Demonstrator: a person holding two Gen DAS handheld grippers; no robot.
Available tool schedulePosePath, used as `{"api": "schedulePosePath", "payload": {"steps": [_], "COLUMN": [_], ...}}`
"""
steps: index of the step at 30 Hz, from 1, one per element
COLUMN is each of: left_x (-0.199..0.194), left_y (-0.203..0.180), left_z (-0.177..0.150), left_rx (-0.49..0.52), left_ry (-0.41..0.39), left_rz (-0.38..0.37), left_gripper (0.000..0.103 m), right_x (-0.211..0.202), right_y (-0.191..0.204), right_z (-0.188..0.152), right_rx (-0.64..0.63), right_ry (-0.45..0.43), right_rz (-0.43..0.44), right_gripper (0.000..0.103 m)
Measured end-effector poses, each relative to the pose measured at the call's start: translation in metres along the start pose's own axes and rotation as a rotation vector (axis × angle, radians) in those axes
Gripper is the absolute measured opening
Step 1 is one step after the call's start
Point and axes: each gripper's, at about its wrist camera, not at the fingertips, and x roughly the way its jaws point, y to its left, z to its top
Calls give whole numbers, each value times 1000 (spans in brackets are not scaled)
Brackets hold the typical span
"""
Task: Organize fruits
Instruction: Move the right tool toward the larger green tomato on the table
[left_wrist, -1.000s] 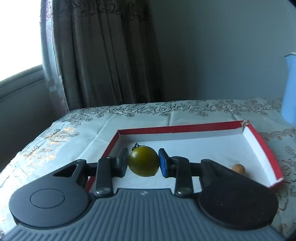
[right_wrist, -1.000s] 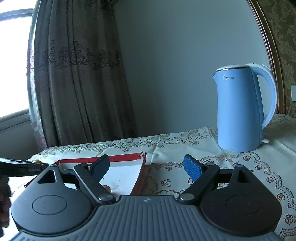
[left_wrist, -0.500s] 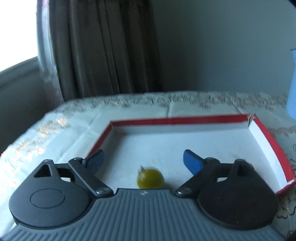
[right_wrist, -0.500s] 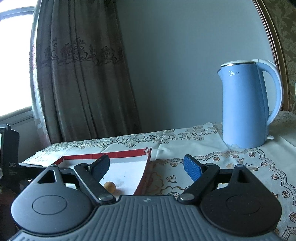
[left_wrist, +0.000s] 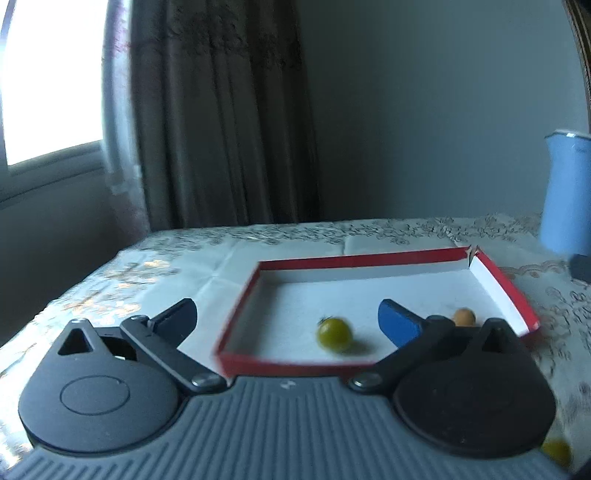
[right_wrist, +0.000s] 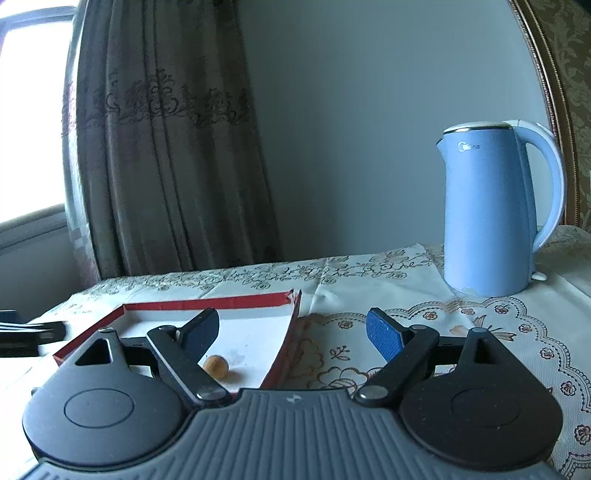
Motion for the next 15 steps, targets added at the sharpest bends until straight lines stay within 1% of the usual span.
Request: {"api": "schedulePosePath", "payload": {"steps": [3, 5, 6, 7, 8, 12, 14, 15], "left_x": [-31, -45, -52, -56, -60, -62, -55, -53], "left_y": [29, 43, 48, 53, 59, 78, 86, 91], "left_z": [-22, -38, -46, -53, -60, -78, -80, -80], "left_rx": [-32, -41, -37, -37, -41, -92, -132, -155], "left_ry": [-14, -18, -19, -15, -3, 40, 88, 99], "left_rz": [19, 54, 72, 85, 89, 84, 69, 67], "left_gripper": [103, 103, 103, 103, 103, 103, 103, 103], "right_x": [-6, -12, -15, -17, -20, -38, -49, -54], "right_y": [6, 10, 13, 15, 18, 38, 46, 49], "right_z": [0, 1, 1, 2, 2, 0, -5, -10], "right_rx": [-34, -62, -73, -77, -87, -154, -174, -183], "right_ry": [-12, -28, -24, -10, 9, 47, 80, 98], "right_rz": [5, 19, 31, 48, 67, 87, 102, 110], "right_gripper": [87, 87, 90, 96, 97, 97, 97, 97]}}
